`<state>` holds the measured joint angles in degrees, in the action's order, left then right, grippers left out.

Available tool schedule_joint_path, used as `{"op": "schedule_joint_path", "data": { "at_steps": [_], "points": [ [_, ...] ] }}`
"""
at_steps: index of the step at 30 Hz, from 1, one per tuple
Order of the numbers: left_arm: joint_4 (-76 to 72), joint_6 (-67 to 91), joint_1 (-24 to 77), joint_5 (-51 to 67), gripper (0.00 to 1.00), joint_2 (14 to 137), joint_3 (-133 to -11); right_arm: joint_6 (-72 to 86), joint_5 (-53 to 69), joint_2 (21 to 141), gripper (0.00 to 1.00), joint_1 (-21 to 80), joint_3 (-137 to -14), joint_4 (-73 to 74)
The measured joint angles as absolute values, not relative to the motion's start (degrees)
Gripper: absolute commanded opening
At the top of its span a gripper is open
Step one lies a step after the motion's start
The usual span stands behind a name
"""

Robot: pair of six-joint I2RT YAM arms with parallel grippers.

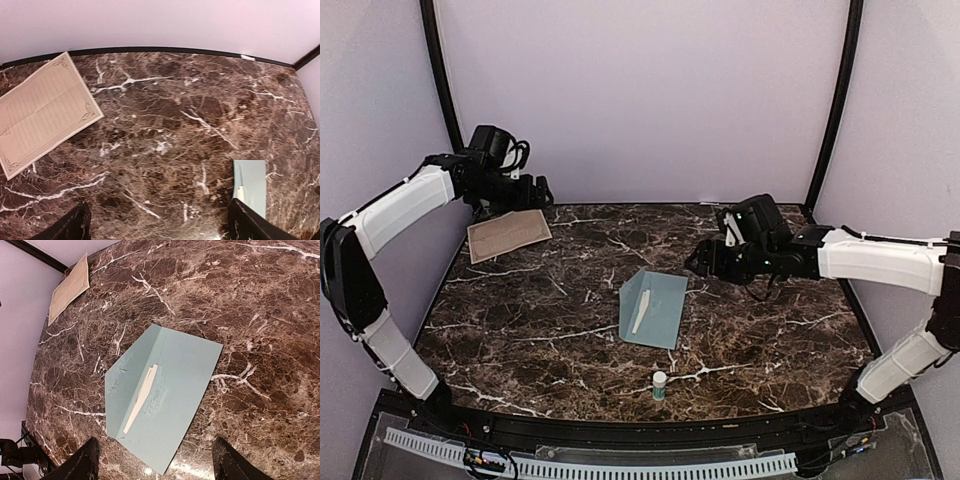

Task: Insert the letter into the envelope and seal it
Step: Move the letter to the center of the board.

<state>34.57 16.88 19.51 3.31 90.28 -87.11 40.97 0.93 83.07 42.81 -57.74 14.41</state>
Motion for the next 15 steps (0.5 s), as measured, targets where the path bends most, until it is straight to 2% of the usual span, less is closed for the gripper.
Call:
{"op": "schedule_joint_path", "data": {
  "at_steps": [9,15],
  "points": [
    [29.5,5.96,14.72,-6.68,0.89,107.39,-88.4,41.01,-0.51,79.92,0.78,41.56,-54.78,15.4],
    [23.38,-3.51,14.5,-10.37,0.89,109.95,-86.89,41.25,-0.71,79.88,0.78,40.53,-54.06,15.49]
  ]
}}
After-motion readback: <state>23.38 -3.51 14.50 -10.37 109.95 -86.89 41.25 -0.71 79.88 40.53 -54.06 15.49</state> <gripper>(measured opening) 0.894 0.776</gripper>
